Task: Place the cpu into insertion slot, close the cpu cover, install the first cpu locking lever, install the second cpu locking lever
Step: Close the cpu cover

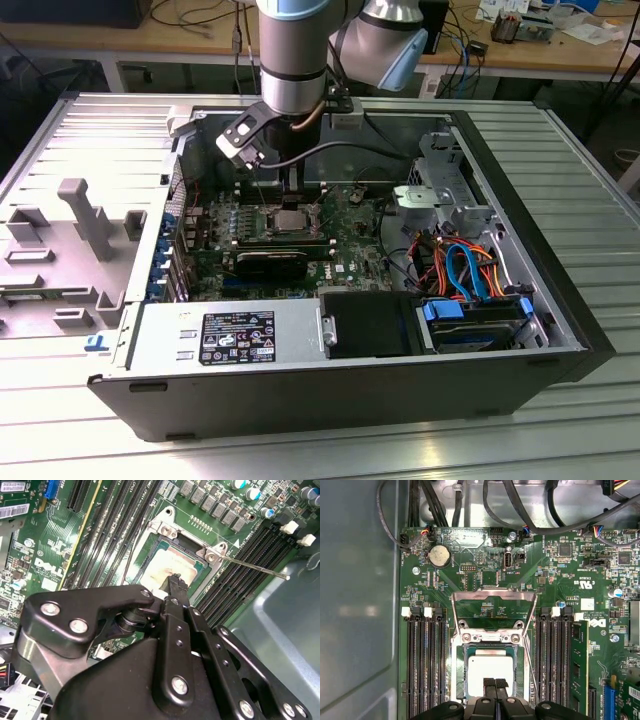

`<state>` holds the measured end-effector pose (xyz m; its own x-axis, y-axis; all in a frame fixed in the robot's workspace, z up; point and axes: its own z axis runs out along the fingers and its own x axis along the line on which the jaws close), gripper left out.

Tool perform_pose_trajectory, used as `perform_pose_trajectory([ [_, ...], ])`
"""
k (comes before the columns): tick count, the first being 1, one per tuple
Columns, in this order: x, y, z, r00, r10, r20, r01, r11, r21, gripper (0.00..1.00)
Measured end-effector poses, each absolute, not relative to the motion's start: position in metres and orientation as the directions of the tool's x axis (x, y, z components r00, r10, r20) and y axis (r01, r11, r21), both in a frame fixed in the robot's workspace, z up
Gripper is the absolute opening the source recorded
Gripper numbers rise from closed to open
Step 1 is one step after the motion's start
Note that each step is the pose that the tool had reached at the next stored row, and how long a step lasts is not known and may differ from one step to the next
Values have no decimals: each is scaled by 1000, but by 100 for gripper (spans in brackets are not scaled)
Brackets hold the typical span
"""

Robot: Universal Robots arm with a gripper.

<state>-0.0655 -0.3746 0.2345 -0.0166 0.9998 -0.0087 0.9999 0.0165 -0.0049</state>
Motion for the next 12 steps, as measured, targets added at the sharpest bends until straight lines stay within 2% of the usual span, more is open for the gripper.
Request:
perform_pose_trajectory([
  [12,-65,-383,235,-17,1000,-8,1000,17,-5,11],
])
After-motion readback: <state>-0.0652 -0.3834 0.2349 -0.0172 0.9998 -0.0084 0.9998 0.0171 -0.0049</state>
